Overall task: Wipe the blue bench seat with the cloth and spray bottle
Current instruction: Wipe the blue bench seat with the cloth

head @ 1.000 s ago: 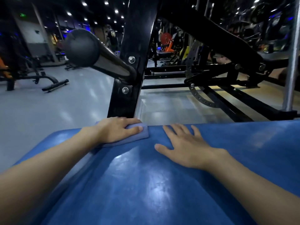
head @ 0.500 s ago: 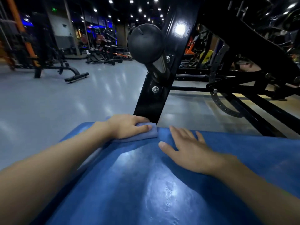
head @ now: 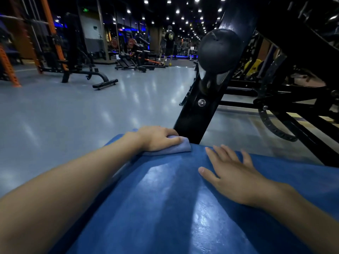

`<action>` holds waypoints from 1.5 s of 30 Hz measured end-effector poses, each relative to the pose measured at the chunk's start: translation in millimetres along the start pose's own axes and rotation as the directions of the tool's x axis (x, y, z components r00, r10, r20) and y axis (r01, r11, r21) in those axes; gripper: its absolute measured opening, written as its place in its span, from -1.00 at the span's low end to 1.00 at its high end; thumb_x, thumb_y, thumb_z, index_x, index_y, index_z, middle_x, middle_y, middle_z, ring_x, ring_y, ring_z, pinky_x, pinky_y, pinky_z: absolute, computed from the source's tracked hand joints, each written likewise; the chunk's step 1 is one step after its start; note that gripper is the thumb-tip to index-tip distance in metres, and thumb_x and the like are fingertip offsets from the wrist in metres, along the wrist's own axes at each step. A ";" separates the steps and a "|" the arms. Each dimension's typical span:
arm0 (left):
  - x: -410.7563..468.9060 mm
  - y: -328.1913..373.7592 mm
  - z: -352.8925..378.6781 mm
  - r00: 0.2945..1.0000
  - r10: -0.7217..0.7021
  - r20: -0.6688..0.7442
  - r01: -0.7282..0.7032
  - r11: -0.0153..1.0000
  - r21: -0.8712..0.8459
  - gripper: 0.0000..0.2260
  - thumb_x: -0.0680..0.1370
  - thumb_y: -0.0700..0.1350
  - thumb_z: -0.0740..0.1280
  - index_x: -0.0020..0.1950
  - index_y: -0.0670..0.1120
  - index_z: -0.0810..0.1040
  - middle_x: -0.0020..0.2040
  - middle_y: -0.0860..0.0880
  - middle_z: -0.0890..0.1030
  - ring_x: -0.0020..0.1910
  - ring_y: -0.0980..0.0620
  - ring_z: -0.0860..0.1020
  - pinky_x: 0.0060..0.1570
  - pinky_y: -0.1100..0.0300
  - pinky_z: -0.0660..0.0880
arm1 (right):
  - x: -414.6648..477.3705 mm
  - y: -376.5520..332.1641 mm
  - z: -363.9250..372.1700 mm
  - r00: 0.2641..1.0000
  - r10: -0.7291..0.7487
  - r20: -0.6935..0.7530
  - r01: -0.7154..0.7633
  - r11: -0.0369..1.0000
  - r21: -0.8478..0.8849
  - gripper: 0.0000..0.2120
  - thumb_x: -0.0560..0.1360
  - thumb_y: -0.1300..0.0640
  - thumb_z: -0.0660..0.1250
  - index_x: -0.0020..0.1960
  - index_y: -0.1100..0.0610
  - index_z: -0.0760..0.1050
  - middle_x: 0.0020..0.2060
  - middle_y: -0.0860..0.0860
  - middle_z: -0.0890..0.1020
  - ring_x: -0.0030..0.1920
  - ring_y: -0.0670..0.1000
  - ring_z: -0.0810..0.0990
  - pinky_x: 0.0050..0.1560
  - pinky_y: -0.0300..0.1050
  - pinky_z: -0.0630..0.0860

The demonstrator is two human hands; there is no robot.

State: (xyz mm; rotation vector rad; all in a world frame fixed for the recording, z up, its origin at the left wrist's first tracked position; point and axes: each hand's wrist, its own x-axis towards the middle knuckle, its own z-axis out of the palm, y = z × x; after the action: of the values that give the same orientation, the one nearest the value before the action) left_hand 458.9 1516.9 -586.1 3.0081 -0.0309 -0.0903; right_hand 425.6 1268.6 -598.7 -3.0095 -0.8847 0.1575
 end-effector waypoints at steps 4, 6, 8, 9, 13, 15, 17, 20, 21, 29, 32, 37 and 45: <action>-9.9 -50.2 -3.9 0.990 -0.138 -0.019 0.137 0.989 -0.048 -0.42 0.42 0.50 -0.05 0.29 0.31 0.45 0.33 0.08 0.54 0.28 -0.05 0.48 0.30 0.00 0.36 | 9.6 -43.6 -1.1 0.990 -0.138 -0.007 0.138 0.981 0.140 -0.33 0.57 -0.32 -0.13 0.58 -0.04 -0.11 0.59 -0.05 -0.10 0.55 -0.06 -0.24 0.49 0.21 -0.27; -16.9 -71.8 -4.2 0.978 -0.206 -0.043 0.201 0.975 -0.096 -0.50 0.53 0.41 0.02 0.31 0.23 0.47 0.35 0.03 0.53 0.30 -0.07 0.47 0.27 0.07 0.35 | 15.5 -68.3 0.4 0.978 -0.205 -0.036 0.208 0.966 0.151 -0.34 0.57 -0.32 -0.11 0.58 -0.04 -0.08 0.59 -0.04 -0.07 0.55 -0.07 -0.23 0.49 0.21 -0.28; -27.4 -91.4 -1.7 0.963 -0.262 -0.057 0.246 0.949 -0.197 -0.53 0.57 0.35 0.07 0.30 0.15 0.50 0.35 0.00 0.53 0.29 -0.06 0.48 0.24 0.11 0.34 | 20.7 -90.7 3.9 0.964 -0.260 -0.054 0.265 0.951 0.160 -0.33 0.57 -0.33 -0.10 0.57 -0.03 -0.06 0.58 -0.01 -0.05 0.55 -0.04 -0.20 0.48 0.25 -0.27; -33.9 -99.0 0.0 0.956 -0.288 -0.059 0.264 0.930 -0.257 -0.48 0.53 0.38 0.07 0.29 0.12 0.51 0.34 -0.01 0.54 0.27 -0.05 0.49 0.26 0.11 0.34 | 22.9 -99.5 7.4 0.960 -0.276 -0.053 0.281 0.948 0.147 -0.32 0.56 -0.34 -0.11 0.57 -0.04 -0.06 0.58 0.02 -0.05 0.55 -0.02 -0.21 0.47 0.28 -0.27; -60.0 -110.9 7.1 0.929 -0.362 -0.071 0.306 0.863 -0.402 -0.18 0.26 0.53 0.00 0.34 0.09 0.46 0.34 -0.01 0.54 0.27 -0.05 0.50 0.34 0.02 0.34 | 27.1 -113.3 18.8 0.961 -0.269 -0.064 0.273 0.960 0.065 -0.30 0.51 -0.40 -0.16 0.56 -0.10 -0.08 0.58 0.08 -0.11 0.55 0.03 -0.25 0.45 0.31 -0.30; -75.8 -110.1 9.4 0.920 -0.387 -0.060 0.332 0.851 -0.407 -0.09 0.24 0.54 -0.01 0.45 0.07 0.36 0.39 -0.03 0.49 0.33 -0.07 0.46 0.37 0.01 0.31 | 25.4 -112.4 17.3 0.962 -0.265 -0.065 0.270 0.961 0.067 -0.30 0.52 -0.40 -0.15 0.56 -0.09 -0.07 0.58 0.08 -0.10 0.55 0.01 -0.24 0.45 0.29 -0.29; -93.9 -109.3 12.6 0.917 -0.395 -0.052 0.347 0.857 -0.381 -0.08 0.25 0.55 -0.02 0.51 0.10 0.27 0.43 -0.05 0.46 0.36 -0.09 0.44 0.39 -0.01 0.29 | 23.6 -112.5 14.3 0.963 -0.263 -0.053 0.266 0.961 0.072 -0.30 0.52 -0.40 -0.15 0.56 -0.09 -0.07 0.57 0.07 -0.10 0.55 0.01 -0.23 0.46 0.29 -0.29; -117.1 -106.6 16.6 0.914 -0.405 -0.029 0.373 0.864 -0.339 -0.10 0.27 0.55 -0.03 0.52 0.14 0.20 0.45 -0.05 0.44 0.37 -0.11 0.43 0.38 -0.02 0.29 | 19.0 -116.2 12.1 0.958 -0.281 -0.063 0.282 0.959 0.018 -0.31 0.53 -0.38 -0.17 0.56 -0.05 -0.04 0.58 0.09 -0.09 0.55 0.07 -0.22 0.44 0.34 -0.29; -118.4 -105.4 16.1 0.910 -0.414 -0.027 0.382 0.862 -0.334 -0.12 0.27 0.54 -0.02 0.51 0.14 0.21 0.44 -0.05 0.45 0.36 -0.11 0.44 0.37 -0.02 0.30 | 17.1 -118.8 12.5 0.954 -0.294 -0.062 0.295 0.955 0.013 -0.30 0.53 -0.38 -0.18 0.55 -0.04 -0.03 0.58 0.08 -0.11 0.56 0.08 -0.23 0.44 0.35 -0.29; -89.5 -97.6 4.8 0.881 -0.471 -0.042 0.420 0.820 -0.389 -0.12 0.28 0.53 0.04 0.46 0.06 0.32 0.39 -0.06 0.49 0.32 -0.11 0.47 0.33 -0.01 0.34 | 13.9 -129.4 20.3 0.958 -0.286 -0.032 0.287 0.955 0.072 -0.21 0.47 -0.47 -0.15 0.56 -0.06 -0.07 0.58 0.05 -0.18 0.55 0.10 -0.28 0.44 0.33 -0.30; -105.9 -98.9 9.0 0.882 -0.470 -0.039 0.415 0.812 -0.409 -0.08 0.26 0.55 0.03 0.50 0.08 0.30 0.42 -0.01 0.47 0.36 -0.07 0.45 0.38 0.00 0.30 | 14.7 -129.9 20.8 0.958 -0.283 -0.045 0.285 0.956 0.068 -0.22 0.46 -0.46 -0.14 0.55 -0.06 -0.03 0.58 0.06 -0.15 0.55 0.12 -0.26 0.44 0.33 -0.29; -144.8 -97.8 18.0 0.865 -0.500 -0.049 0.431 0.789 -0.437 -0.24 0.40 0.49 0.08 0.48 0.09 0.31 0.40 0.00 0.48 0.34 -0.05 0.45 0.31 0.09 0.30 | 17.7 -129.8 21.4 0.956 -0.283 -0.073 0.287 0.956 0.057 -0.23 0.45 -0.47 -0.13 0.52 -0.05 0.04 0.58 0.07 -0.07 0.56 0.13 -0.17 0.43 0.35 -0.23; -212.3 -77.0 22.2 0.845 -0.531 -0.068 0.471 0.798 -0.375 -0.41 0.55 0.38 0.08 0.48 0.11 0.30 0.41 0.01 0.47 0.33 -0.06 0.45 0.18 0.13 0.27 | 13.7 -128.7 18.6 0.962 -0.262 -0.073 0.267 0.962 0.065 -0.21 0.43 -0.51 -0.13 0.52 -0.10 0.07 0.57 0.04 0.01 0.56 0.08 -0.10 0.44 0.32 -0.17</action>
State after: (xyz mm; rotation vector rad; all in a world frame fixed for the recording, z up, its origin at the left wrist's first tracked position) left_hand 246.9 1595.5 -605.8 2.5749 0.7310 0.1022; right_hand 365.8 1383.8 -614.8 -2.7755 -1.2312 0.0893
